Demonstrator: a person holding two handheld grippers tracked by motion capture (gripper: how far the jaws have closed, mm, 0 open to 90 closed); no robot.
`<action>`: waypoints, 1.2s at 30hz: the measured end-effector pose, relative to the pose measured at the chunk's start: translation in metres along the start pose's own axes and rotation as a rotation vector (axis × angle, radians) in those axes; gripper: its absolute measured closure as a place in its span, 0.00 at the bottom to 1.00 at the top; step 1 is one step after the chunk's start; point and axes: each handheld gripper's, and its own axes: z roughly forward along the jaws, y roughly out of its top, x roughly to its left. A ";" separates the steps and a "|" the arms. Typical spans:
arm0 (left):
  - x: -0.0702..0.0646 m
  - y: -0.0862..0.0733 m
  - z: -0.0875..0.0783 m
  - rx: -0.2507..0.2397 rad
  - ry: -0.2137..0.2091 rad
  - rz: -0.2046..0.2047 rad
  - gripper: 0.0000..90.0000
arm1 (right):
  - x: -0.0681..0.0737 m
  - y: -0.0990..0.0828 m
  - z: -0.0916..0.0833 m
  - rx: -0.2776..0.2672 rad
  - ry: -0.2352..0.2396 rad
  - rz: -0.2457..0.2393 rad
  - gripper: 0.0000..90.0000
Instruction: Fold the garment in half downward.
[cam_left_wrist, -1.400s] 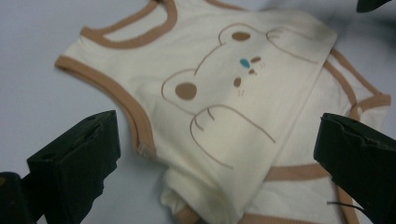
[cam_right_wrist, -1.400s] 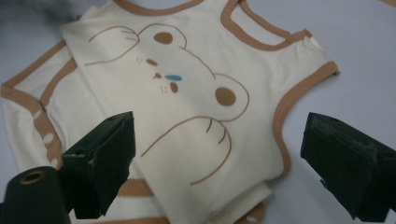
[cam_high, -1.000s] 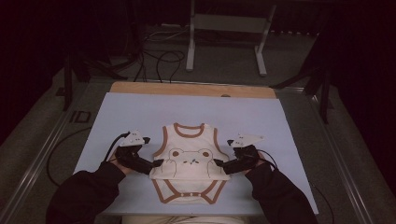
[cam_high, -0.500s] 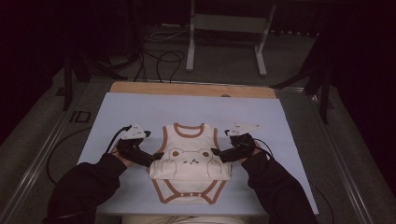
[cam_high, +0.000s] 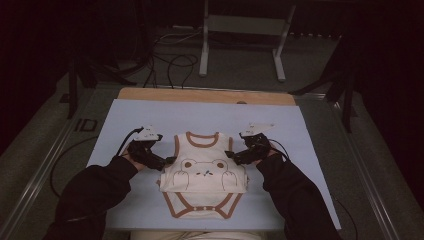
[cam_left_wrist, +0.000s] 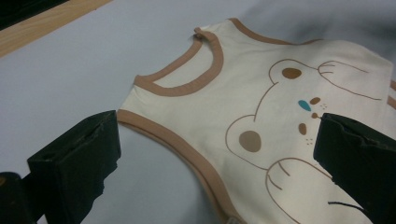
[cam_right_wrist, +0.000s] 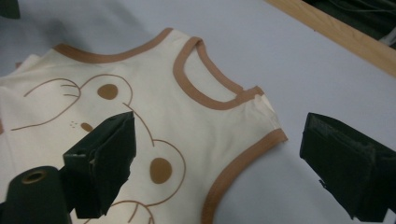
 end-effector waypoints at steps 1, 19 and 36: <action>0.001 0.000 0.001 -0.002 -0.003 0.003 0.02 | -0.001 0.000 0.002 0.001 -0.001 0.003 0.12; 0.021 0.008 0.029 0.023 -0.020 -0.003 0.02 | -0.023 0.004 0.031 0.042 0.006 0.014 0.12; 0.035 0.011 0.054 0.050 -0.028 -0.015 0.02 | -0.035 0.002 0.056 0.084 0.014 -0.007 0.12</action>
